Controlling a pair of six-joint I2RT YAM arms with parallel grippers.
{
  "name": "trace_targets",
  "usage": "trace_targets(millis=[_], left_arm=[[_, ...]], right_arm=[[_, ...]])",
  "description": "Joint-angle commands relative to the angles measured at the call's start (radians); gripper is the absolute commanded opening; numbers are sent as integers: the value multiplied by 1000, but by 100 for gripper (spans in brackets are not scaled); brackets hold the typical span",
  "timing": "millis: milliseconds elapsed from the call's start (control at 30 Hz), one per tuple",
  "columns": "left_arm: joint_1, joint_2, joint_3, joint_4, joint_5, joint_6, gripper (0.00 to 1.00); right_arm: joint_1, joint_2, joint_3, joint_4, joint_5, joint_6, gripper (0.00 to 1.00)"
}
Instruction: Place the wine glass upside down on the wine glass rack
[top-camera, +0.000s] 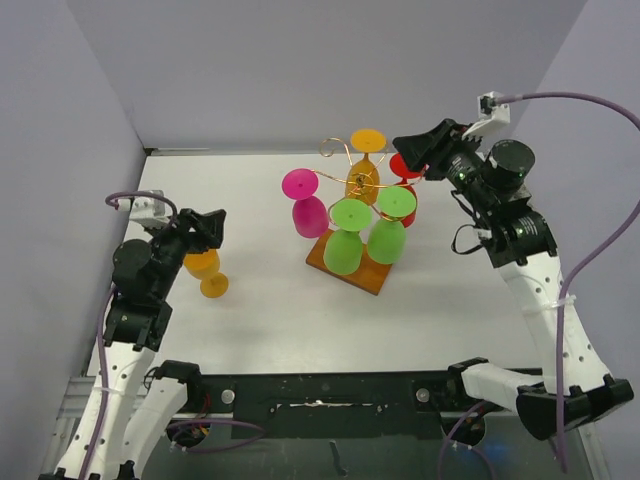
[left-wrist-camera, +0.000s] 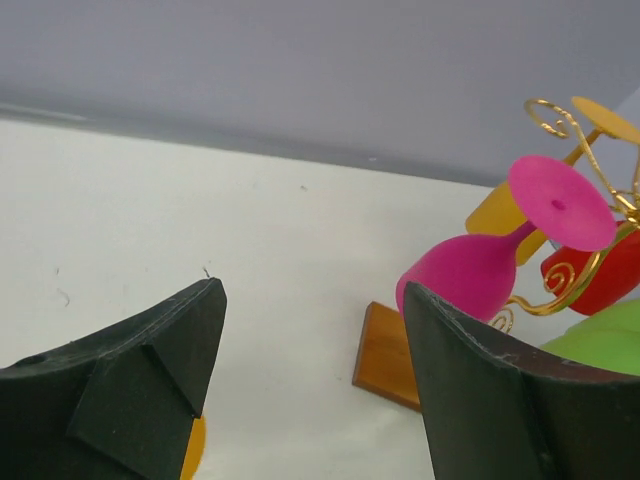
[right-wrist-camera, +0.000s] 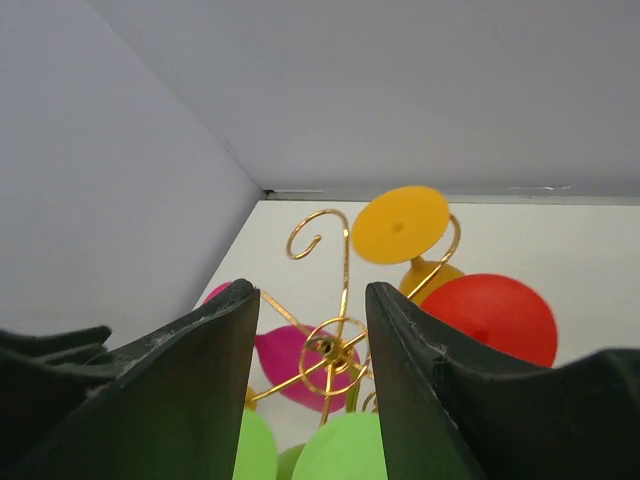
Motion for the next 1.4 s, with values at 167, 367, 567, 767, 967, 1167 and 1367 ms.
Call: trace_targets(millis=[167, 367, 567, 767, 967, 1167, 1367], left_arm=[[6, 177, 194, -471, -90, -95, 60], [5, 304, 243, -592, -188, -106, 47], [6, 347, 231, -597, -232, -103, 45], [5, 444, 240, -565, -180, -92, 30], [5, 472, 247, -549, -179, -81, 26], [5, 470, 246, -552, -186, -56, 2], [5, 435, 257, -570, -207, -33, 0]], right_arm=[[200, -163, -173, 90, 77, -154, 47], [275, -180, -217, 119, 65, -185, 44], [332, -198, -258, 188, 86, -195, 44], [371, -190, -258, 211, 102, -207, 42], [407, -184, -254, 222, 123, -215, 40], [439, -164, -245, 221, 157, -220, 40], [463, -149, -229, 213, 193, -212, 40]])
